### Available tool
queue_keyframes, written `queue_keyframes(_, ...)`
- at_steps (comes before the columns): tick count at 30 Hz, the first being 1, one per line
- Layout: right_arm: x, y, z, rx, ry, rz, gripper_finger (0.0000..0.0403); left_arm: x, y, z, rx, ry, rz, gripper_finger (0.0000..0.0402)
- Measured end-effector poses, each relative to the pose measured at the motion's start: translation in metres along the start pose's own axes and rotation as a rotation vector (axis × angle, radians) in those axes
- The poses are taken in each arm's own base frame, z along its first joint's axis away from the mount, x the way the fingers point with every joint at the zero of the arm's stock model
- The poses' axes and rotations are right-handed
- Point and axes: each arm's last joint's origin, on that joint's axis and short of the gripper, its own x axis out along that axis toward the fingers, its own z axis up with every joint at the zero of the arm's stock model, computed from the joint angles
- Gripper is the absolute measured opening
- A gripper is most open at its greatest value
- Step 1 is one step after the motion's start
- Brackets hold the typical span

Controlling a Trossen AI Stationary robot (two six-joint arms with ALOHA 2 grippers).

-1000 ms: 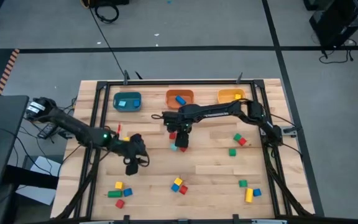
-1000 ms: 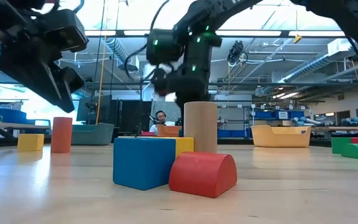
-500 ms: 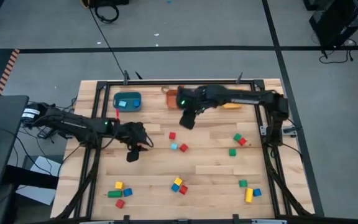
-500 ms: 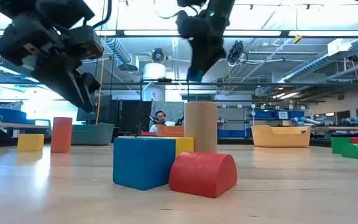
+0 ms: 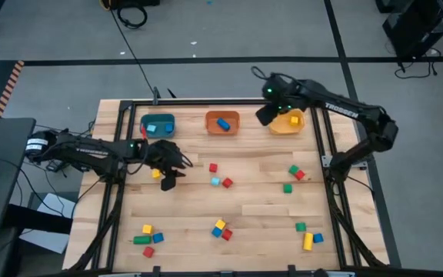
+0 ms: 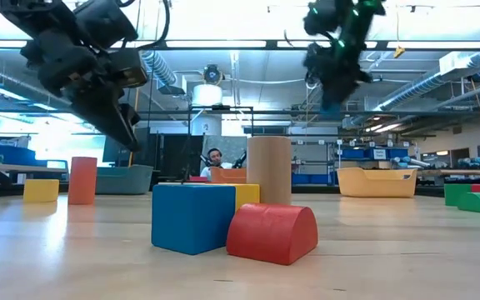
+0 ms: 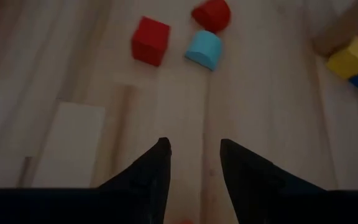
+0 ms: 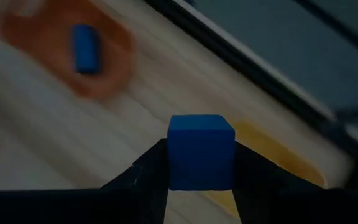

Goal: Sort blocks by size
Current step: Put the blue cube block into the yellow bin, then put the brown cylindrical block into the orange bin

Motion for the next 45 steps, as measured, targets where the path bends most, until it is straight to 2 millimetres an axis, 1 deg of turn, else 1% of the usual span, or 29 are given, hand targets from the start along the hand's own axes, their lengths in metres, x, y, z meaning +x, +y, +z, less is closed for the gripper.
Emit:
queue_keyframes(3,0.022,-0.020,-0.015,0.102,0.069,-0.055,0.0145,-0.001,0.006,0.003,-0.020,-0.029,0.032,0.0147)
queue_keyframes(6,0.044,-0.032,-0.025,0.168,0.116,-0.093,0.0149,-0.002,0.012,0.008,-0.032,-0.078,0.080,0.0147)
queue_keyframes(10,0.071,-0.039,-0.032,0.204,0.164,-0.095,0.0157,-0.003,0.017,0.013,-0.044,-0.137,0.122,0.0147)
queue_keyframes(14,0.087,-0.041,-0.033,0.211,0.188,-0.108,0.0159,-0.004,0.022,0.015,-0.058,-0.161,0.145,0.0147)
queue_keyframes(17,0.091,-0.042,-0.033,0.213,0.184,-0.107,0.0166,-0.005,0.025,0.015,-0.069,-0.163,0.165,0.0147)
queue_keyframes(20,0.091,-0.041,-0.032,0.192,0.182,-0.104,0.0177,-0.005,0.026,0.015,-0.072,-0.164,0.171,0.0147)
queue_keyframes(27,0.091,-0.041,-0.033,0.201,0.184,-0.105,0.0210,-0.005,0.026,0.015,-0.072,-0.165,0.171,0.0147)
queue_keyframes(29,0.088,-0.039,-0.035,0.212,0.198,-0.096,0.0218,-0.005,0.026,0.015,-0.072,-0.164,0.171,0.0147)
queue_keyframes(31,0.082,-0.033,-0.036,0.196,0.187,-0.073,0.0223,-0.005,0.026,0.015,-0.072,-0.164,0.170,0.0147)
queue_keyframes(35,0.062,-0.010,-0.043,0.158,0.131,-0.049,0.0218,-0.005,0.026,0.015,-0.071,-0.162,0.153,0.0147)
queue_keyframes(39,0.033,0.022,-0.055,0.096,0.016,-0.007,0.0204,-0.005,0.024,0.015,-0.066,-0.156,0.100,0.0147)
queue_keyframes(42,0.011,0.050,-0.070,0.012,-0.063,0.074,0.0197,-0.005,0.023,0.015,-0.060,-0.152,0.063,0.0147)
queue_keyframes(45,-0.009,0.079,-0.088,-0.092,-0.126,0.176,0.0195,-0.005,0.022,0.015,-0.018,-0.145,0.010,0.0147)
